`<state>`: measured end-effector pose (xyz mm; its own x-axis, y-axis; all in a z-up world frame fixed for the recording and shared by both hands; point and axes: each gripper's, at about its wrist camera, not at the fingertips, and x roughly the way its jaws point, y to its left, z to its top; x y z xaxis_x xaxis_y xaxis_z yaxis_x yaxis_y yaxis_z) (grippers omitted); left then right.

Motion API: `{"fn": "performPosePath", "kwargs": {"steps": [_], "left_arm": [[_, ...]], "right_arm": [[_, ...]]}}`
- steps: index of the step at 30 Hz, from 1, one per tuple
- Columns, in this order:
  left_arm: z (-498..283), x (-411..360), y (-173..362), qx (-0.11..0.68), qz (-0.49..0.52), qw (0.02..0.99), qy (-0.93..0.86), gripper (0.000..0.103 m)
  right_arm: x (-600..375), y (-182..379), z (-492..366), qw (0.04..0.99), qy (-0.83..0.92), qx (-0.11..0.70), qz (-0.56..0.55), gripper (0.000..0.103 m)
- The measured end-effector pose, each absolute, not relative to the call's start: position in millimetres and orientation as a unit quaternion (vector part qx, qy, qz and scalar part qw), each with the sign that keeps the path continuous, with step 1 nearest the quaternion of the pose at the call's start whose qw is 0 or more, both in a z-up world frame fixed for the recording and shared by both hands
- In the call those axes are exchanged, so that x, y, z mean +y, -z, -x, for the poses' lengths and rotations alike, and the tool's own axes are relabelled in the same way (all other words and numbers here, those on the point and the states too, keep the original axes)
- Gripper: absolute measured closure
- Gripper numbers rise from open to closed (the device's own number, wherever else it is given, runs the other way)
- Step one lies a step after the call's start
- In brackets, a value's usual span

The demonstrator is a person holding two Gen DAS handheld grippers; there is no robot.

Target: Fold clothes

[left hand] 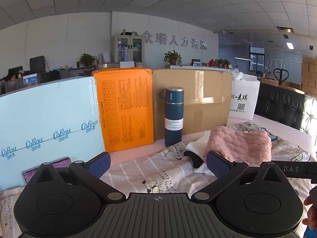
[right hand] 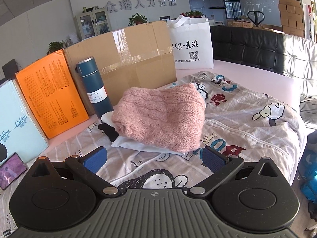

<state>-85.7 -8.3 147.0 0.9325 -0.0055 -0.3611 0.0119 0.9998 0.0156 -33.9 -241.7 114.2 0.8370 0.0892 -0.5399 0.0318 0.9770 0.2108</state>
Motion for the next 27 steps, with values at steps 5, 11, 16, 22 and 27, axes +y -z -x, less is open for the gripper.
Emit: {"fn": "performPosePath", "kwargs": {"steps": [5,11,16,22,27], "left_arm": [[84.7,-8.6,-146.1,0.186,-0.011,0.982,0.007,0.000],[82.7,-8.3,-145.2,0.190,-0.011,0.982,0.007,0.000],[81.3,-6.4,-144.4,0.195,-0.007,0.981,0.009,0.000],[80.4,-3.3,-142.7,0.200,-0.005,0.980,0.006,0.000],[79.5,-0.3,-141.0,0.203,-0.002,0.979,0.000,0.000]], "right_arm": [[-240.4,-114.5,33.6,0.952,-0.017,0.287,-0.103,0.000],[-240.4,-113.3,33.3,0.951,-0.016,0.290,-0.103,0.000],[-239.8,-112.1,32.7,0.951,-0.017,0.292,-0.102,0.000],[-235.7,-109.9,31.3,0.950,-0.023,0.296,-0.098,0.000],[-230.9,-109.2,30.9,0.950,-0.029,0.298,-0.092,0.000]]}}
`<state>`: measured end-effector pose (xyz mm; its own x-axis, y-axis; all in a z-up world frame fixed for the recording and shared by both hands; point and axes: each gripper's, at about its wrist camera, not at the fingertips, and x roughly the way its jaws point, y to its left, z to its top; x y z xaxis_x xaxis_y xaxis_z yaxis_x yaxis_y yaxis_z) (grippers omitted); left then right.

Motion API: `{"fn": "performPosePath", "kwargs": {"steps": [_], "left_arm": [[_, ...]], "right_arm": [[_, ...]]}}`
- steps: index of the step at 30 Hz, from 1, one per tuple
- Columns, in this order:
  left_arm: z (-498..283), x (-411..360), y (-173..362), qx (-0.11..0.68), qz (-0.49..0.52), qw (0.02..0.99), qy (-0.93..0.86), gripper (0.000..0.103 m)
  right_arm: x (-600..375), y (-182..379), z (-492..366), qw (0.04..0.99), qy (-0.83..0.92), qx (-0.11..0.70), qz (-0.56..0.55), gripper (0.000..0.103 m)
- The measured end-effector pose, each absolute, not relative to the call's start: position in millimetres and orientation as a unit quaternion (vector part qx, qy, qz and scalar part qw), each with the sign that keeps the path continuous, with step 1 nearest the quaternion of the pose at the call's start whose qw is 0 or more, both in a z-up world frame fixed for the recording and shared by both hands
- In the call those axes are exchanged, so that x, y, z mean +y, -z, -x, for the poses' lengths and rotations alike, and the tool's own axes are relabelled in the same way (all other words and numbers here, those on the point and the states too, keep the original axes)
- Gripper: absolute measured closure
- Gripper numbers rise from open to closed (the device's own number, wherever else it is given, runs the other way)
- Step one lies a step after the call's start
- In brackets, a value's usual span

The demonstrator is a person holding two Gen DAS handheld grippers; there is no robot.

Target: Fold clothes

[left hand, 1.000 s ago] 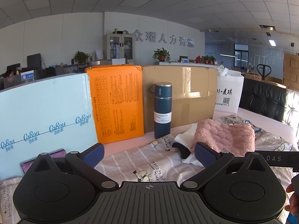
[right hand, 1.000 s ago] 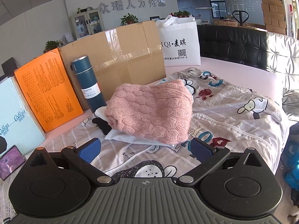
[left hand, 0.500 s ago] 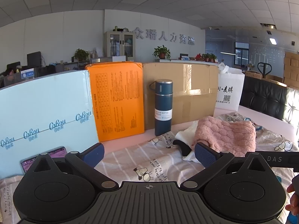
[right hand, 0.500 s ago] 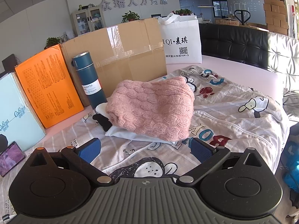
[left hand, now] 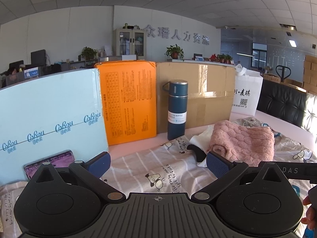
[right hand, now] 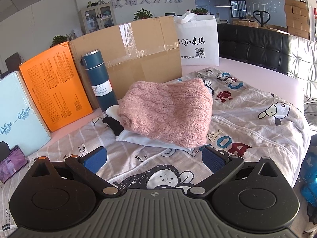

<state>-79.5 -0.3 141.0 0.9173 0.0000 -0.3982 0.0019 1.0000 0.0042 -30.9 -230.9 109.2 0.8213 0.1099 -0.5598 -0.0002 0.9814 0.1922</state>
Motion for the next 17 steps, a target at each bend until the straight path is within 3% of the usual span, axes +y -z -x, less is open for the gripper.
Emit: {"fn": "performPosePath", "kwargs": {"steps": [17], "left_arm": [[79.1,-2.4,-138.3,0.211,-0.002,0.978,0.010,0.000]], "right_arm": [[-231.1,-107.7,31.4,0.950,-0.023,0.299,-0.091,0.000]]}}
